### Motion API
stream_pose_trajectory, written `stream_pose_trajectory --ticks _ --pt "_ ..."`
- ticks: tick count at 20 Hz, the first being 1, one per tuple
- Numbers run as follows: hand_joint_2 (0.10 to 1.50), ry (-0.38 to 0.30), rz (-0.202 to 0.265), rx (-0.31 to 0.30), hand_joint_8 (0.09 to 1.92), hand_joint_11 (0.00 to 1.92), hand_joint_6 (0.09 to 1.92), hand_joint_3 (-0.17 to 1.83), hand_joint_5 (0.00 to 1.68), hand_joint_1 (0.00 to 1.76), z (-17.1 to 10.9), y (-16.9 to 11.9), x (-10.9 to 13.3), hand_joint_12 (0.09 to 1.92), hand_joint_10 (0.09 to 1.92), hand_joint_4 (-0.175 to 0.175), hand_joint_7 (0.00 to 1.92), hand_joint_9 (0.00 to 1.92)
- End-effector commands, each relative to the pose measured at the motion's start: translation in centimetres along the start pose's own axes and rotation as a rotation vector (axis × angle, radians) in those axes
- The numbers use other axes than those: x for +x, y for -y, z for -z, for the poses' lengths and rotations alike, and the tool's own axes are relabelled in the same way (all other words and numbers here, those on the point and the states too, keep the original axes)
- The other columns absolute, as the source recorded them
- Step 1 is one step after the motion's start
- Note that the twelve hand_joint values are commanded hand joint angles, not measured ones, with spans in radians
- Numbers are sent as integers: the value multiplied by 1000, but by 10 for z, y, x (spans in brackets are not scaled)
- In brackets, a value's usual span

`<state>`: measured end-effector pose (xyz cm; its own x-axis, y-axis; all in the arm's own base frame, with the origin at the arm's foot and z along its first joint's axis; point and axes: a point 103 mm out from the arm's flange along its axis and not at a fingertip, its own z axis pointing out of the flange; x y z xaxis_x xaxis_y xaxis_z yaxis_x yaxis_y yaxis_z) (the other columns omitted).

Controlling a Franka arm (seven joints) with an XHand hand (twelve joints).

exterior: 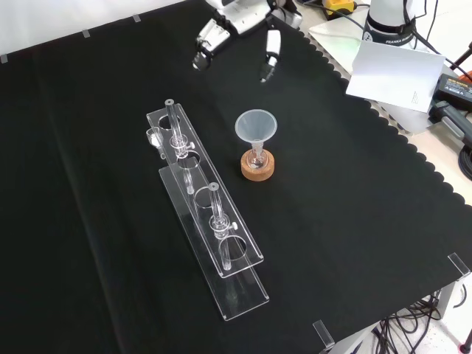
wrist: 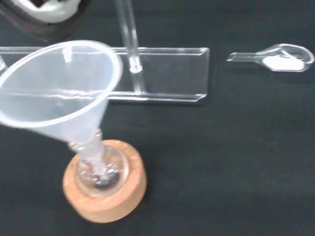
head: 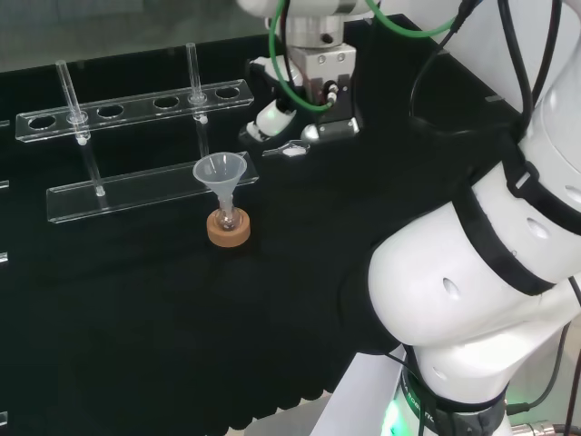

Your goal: Pick up the weighing funnel.

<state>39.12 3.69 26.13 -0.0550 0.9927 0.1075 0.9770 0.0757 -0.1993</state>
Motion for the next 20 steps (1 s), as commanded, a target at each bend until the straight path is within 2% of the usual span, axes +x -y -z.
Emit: stream_pose_trajectory --ticks 1,10,20 --pt "609 -3 -24 14 670 332 87 437 353 786 10 -9 -32 1378 629 -67 172 445" --pt "604 -19 -41 23 701 340 87 464 371 788 11 -35 -62 1381 641 -67 253 485" --pt "602 -47 -54 52 699 412 87 516 493 844 -4 -78 -101 1360 602 -60 371 610"
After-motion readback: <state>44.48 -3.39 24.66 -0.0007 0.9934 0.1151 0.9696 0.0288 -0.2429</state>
